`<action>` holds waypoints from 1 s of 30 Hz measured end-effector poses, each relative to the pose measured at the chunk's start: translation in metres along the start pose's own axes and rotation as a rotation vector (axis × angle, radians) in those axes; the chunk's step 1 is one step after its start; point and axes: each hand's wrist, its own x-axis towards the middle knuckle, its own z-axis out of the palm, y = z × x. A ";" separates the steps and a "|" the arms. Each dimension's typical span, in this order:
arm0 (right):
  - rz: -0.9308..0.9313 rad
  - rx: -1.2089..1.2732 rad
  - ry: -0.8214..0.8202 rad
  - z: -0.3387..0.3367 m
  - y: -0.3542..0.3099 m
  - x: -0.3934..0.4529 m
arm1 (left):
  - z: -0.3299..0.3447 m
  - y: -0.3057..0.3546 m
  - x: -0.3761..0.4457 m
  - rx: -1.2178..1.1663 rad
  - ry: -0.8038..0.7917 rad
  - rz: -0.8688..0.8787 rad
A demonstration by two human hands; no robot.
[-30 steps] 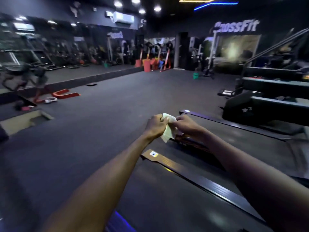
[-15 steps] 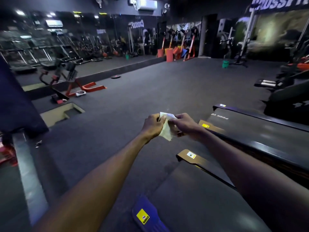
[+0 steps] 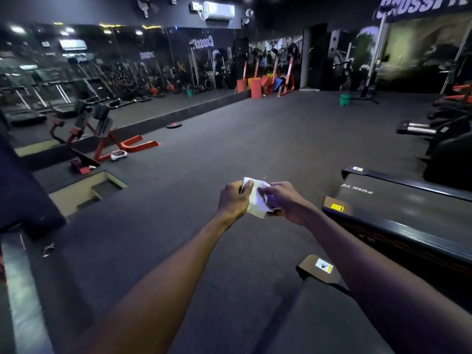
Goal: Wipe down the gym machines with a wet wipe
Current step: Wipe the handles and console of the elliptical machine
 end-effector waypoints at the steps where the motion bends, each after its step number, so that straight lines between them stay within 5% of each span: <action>1: 0.020 0.030 0.000 0.005 -0.003 0.016 | -0.002 -0.007 0.018 -0.002 0.001 -0.007; 7: 0.035 0.114 0.090 0.034 -0.020 0.111 | -0.016 -0.048 0.122 0.031 0.057 0.068; 16: 0.088 0.458 0.203 0.054 -0.032 0.263 | 0.021 -0.099 0.282 -0.034 -0.293 0.392; 25: 0.039 0.518 0.498 0.042 -0.045 0.402 | 0.068 -0.126 0.447 -0.127 -0.468 0.495; 30: 0.022 0.504 0.610 -0.004 -0.040 0.471 | 0.126 -0.109 0.520 -0.206 -0.600 0.397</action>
